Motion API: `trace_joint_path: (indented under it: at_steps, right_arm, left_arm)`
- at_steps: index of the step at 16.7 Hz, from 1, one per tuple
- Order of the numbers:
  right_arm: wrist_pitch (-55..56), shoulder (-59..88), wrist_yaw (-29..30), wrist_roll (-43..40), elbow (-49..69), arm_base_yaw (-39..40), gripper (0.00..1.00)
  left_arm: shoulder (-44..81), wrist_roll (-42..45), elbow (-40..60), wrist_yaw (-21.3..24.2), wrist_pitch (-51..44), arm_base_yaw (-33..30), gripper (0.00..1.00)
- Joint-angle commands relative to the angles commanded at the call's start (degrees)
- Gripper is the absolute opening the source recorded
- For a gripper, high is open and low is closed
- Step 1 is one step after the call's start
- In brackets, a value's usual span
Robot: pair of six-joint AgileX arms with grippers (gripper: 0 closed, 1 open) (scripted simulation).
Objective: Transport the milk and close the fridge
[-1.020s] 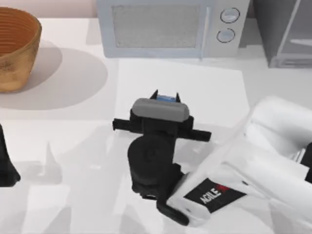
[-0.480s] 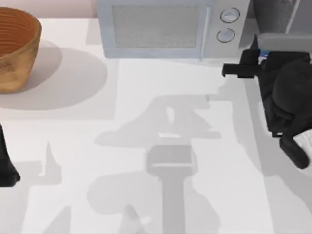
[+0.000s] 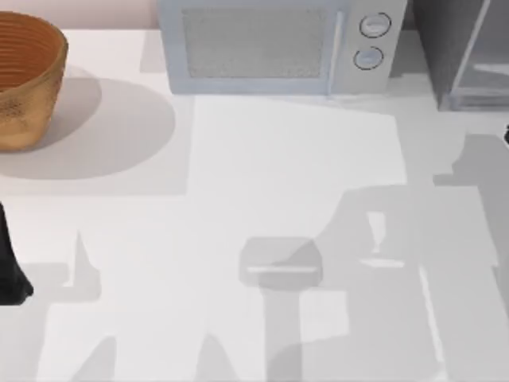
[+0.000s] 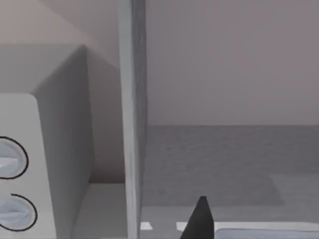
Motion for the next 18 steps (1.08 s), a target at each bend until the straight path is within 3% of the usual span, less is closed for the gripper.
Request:
trace_joint_path:
  at_steps: [9, 18]
  right_arm:
    - [-0.3, 3.6, -1.9, 0.1, 3.7, -1.5, 0.0]
    - [-4.2, 34.2, -11.1, -0.4, 37.2, -9.9, 0.0]
  left_arm:
    - [0.0, 0.0, 0.0, 0.0, 0.0, 0.0, 1.0]
    - [0.0, 0.0, 0.0, 0.0, 0.0, 0.0, 1.0]
